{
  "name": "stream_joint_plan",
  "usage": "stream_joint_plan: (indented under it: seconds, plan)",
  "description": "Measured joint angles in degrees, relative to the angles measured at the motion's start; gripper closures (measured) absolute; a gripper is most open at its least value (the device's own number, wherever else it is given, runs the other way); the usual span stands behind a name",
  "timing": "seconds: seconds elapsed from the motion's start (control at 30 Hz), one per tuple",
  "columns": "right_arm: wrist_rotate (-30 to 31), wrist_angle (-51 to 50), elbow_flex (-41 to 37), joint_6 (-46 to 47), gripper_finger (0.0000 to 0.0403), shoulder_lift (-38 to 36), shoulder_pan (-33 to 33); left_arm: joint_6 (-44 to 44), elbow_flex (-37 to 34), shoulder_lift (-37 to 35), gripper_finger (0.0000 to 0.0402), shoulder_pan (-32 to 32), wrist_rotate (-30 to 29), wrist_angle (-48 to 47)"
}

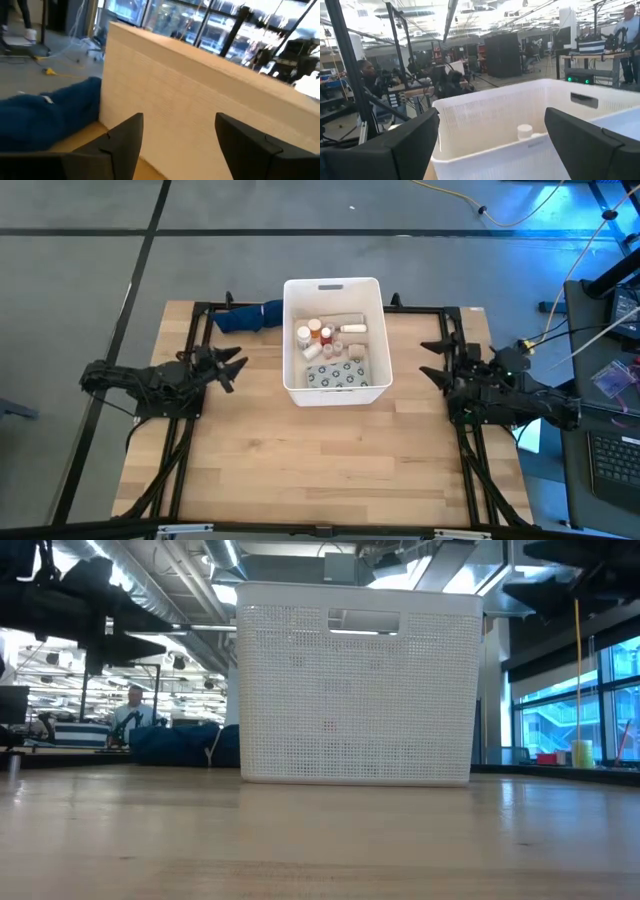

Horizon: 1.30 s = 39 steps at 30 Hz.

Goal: Pick & place medical supplies in basket/bin
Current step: Return to Home Position

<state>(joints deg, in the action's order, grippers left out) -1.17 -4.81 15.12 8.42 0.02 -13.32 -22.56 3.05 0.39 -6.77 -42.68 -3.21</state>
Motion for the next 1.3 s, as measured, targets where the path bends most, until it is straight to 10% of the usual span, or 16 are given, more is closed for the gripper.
stream_joint_plan:
  seconds: [0.5,1.3]
  plan:
    - [6.68,16.0,-14.69,-0.42,0.0042,0.03,0.0,10.52,-0.04,-0.27,0.0162,3.2,-4.18,-0.43]
    - [7.63,12.18,-14.71,-1.17,0.0042,0.1,0.0,10.75,-0.04,-0.27,0.0162,3.2,-4.17,-0.43]
